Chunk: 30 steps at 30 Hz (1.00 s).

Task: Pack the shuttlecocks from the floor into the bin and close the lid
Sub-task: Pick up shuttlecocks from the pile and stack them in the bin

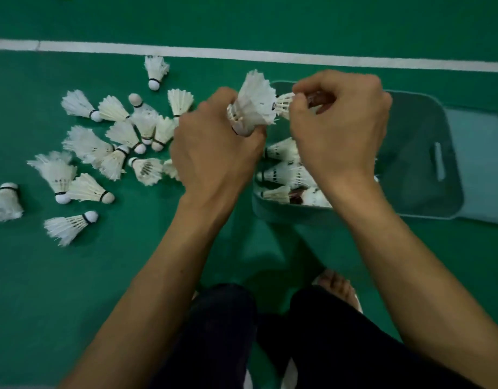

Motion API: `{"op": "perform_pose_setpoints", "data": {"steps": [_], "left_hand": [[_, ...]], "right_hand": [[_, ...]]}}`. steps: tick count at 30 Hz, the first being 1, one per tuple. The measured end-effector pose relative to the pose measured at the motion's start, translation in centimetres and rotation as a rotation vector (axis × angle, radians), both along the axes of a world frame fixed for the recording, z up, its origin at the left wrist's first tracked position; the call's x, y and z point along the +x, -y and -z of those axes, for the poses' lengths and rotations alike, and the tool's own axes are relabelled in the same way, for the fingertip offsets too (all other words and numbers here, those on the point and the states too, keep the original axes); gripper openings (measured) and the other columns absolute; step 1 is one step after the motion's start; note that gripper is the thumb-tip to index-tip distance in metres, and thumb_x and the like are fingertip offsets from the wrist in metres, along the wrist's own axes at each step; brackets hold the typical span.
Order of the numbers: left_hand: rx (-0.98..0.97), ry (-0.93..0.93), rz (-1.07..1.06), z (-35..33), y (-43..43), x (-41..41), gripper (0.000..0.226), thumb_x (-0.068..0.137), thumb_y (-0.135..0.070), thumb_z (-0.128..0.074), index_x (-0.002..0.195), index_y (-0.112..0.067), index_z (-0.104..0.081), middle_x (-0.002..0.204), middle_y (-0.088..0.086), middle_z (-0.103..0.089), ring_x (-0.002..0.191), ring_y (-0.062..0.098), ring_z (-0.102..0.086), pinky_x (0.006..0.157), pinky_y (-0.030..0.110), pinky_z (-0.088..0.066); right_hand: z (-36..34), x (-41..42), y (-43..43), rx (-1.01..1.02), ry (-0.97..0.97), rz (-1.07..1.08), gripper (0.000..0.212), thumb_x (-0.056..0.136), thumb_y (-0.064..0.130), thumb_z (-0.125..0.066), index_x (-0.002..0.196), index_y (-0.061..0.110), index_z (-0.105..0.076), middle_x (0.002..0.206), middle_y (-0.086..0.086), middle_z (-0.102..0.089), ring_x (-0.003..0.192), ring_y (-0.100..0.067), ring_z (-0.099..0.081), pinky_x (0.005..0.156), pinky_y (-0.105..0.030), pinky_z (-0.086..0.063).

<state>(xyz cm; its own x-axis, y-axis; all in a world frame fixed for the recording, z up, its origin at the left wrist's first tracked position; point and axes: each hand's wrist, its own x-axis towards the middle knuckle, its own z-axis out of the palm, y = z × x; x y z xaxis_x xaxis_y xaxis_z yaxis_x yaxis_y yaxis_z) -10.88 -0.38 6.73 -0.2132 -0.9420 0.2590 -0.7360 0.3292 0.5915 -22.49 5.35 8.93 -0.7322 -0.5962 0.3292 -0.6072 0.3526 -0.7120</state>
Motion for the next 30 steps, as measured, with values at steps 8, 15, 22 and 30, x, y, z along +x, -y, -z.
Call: {"op": "perform_pose_setpoints", "data": {"steps": [8, 15, 22, 30], "left_hand": [[0.202, 0.225, 0.34, 2.1, -3.8, -7.7, 0.036, 0.076, -0.057, -0.071, 0.094, -0.026, -0.073, 0.083, -0.003, -0.073, 0.08, 0.028, -0.068, 0.064, 0.03, -0.047], [0.396, 0.533, 0.443, 5.4, -2.2, -10.0, 0.043, 0.071, -0.047, -0.08, 0.102, -0.02, -0.07, 0.086, 0.001, -0.063, 0.077, 0.028, -0.059, 0.068, 0.034, -0.042], [0.456, 0.641, 0.442, 5.9, -1.0, -8.7, 0.041, 0.074, -0.045, -0.079, 0.104, -0.02, -0.067, 0.092, 0.001, -0.06, 0.08, 0.026, -0.054, 0.069, 0.034, -0.04], [0.46, 0.644, 0.482, 6.1, -0.8, -10.0, 0.046, 0.075, -0.05, -0.079, 0.107, -0.02, -0.067, 0.093, 0.002, -0.057, 0.082, 0.026, -0.053, 0.07, 0.035, -0.04]], "right_hand": [[3.3, -11.8, -8.4, 0.447, 0.285, 0.196, 0.02, 0.07, 0.018, -0.077, 0.089, 0.011, -0.073, 0.078, -0.004, -0.076, 0.077, -0.02, -0.073, 0.081, -0.037, -0.062], [6.8, -12.8, -8.3, 0.884, 0.175, 0.069, 0.02, 0.068, 0.016, -0.072, 0.087, 0.009, -0.073, 0.089, -0.015, -0.071, 0.086, -0.034, -0.067, 0.082, -0.041, -0.06], [8.8, -13.3, -5.2, 1.112, 0.116, -0.013, 0.012, 0.071, 0.007, -0.061, 0.081, 0.006, -0.055, 0.082, -0.012, -0.067, 0.078, -0.03, -0.068, 0.072, -0.035, -0.056], [10.6, -14.3, -5.5, 1.117, 0.672, -0.08, 0.015, 0.08, -0.014, -0.072, 0.085, -0.005, -0.062, 0.055, -0.017, -0.064, 0.037, -0.017, -0.063, 0.036, -0.023, -0.051]]}}
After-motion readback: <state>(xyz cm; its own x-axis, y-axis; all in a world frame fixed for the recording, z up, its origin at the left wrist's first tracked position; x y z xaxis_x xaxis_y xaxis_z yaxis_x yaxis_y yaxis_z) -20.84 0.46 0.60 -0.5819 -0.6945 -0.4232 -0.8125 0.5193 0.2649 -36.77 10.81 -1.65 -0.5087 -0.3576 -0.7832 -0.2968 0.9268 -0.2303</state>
